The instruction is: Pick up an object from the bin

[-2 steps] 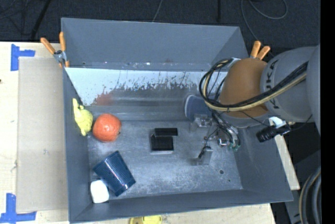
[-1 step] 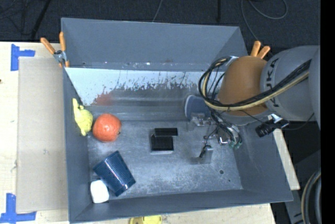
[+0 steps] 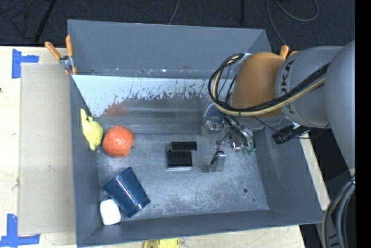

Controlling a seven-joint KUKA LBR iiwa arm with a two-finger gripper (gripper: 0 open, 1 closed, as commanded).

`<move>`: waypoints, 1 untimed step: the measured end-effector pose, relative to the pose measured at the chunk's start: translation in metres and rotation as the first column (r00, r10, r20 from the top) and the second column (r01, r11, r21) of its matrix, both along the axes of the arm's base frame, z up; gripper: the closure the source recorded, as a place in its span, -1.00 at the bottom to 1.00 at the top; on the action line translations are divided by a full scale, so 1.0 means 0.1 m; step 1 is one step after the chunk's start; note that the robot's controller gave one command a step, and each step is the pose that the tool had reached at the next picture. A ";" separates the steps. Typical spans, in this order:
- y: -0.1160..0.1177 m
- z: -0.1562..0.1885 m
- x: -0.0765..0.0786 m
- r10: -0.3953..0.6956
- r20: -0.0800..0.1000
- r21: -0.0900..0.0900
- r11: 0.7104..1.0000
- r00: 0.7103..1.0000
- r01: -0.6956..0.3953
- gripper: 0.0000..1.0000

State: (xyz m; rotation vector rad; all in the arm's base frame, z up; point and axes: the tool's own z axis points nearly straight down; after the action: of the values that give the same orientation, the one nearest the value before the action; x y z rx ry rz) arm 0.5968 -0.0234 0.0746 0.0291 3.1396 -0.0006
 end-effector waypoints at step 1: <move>0.11 -0.01 0.06 -0.074 0.000 0.001 0.997 0.997 0.074 -1.00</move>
Offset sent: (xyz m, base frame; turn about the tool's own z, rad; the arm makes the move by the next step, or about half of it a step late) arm -0.0543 -0.0156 0.0284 -0.4280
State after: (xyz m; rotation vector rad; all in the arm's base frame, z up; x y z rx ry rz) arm 0.6029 -0.0126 0.0735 0.1451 3.1361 0.0007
